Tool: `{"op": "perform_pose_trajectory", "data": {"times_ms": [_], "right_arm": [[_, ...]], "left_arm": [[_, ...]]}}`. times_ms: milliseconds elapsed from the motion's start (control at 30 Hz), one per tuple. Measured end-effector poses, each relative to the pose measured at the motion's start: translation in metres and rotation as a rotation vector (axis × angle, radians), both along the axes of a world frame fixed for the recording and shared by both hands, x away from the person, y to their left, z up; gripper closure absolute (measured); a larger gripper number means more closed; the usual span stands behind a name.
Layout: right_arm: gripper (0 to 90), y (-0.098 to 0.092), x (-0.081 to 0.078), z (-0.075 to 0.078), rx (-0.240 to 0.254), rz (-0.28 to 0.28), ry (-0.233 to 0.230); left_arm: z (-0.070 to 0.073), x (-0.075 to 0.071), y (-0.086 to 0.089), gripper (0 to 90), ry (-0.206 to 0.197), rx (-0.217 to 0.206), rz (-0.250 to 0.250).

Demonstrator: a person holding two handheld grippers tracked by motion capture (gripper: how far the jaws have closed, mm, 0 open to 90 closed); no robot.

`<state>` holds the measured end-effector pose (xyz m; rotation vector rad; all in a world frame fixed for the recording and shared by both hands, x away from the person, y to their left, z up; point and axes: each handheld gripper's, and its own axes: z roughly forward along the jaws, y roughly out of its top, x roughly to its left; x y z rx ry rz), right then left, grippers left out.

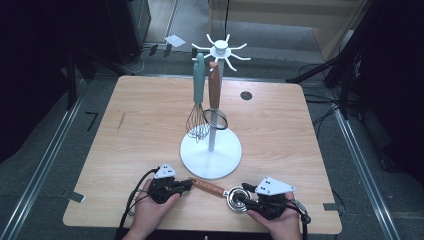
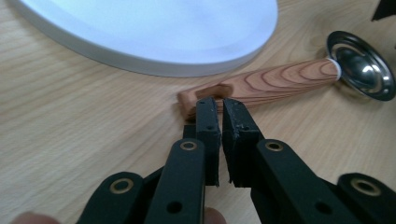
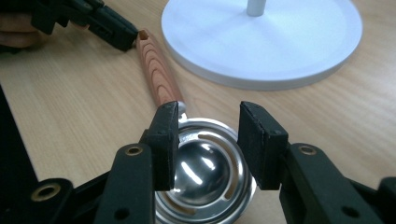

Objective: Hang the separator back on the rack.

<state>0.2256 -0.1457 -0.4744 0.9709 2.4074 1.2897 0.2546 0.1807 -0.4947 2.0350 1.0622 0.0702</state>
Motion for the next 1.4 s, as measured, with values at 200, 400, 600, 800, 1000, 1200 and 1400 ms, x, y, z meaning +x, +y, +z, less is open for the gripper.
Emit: {"op": "perform_pose_trajectory", "data": {"times_ms": [200, 400, 600, 800, 1000, 1200, 1400], "right_arm": [[61.1, 0.007, 0.011, 0.008, -0.083, 0.082, 0.0], [60.4, 0.023, 0.022, 0.021, -0.151, 0.2, 0.101], [60.4, 0.047, 0.034, 0.022, -0.302, 0.246, 0.134], [60.7, 0.063, 0.044, 0.024, -0.375, 0.287, 0.174], [61.5, 0.074, 0.051, 0.019, -0.41, 0.302, 0.256], [61.7, 0.085, 0.054, 0.012, -0.48, 0.305, 0.292], [65.7, 0.097, 0.053, 0.011, -0.543, 0.302, 0.282]], "left_arm": [[-0.001, -0.003, -0.003, 83.0, 0.002, -0.024, -0.03], [0.005, -0.007, 0.012, 80.2, -0.026, -0.049, -0.008], [0.011, -0.005, 0.057, 76.1, -0.075, -0.055, 0.092], [0.014, -0.003, 0.104, 62.8, -0.103, -0.095, 0.218], [0.016, -0.006, 0.137, 56.9, -0.163, -0.08, 0.322], [0.013, -0.007, 0.157, 46.0, -0.155, -0.087, 0.401], [0.013, -0.011, 0.164, 33.3, -0.168, -0.048, 0.455]]}}
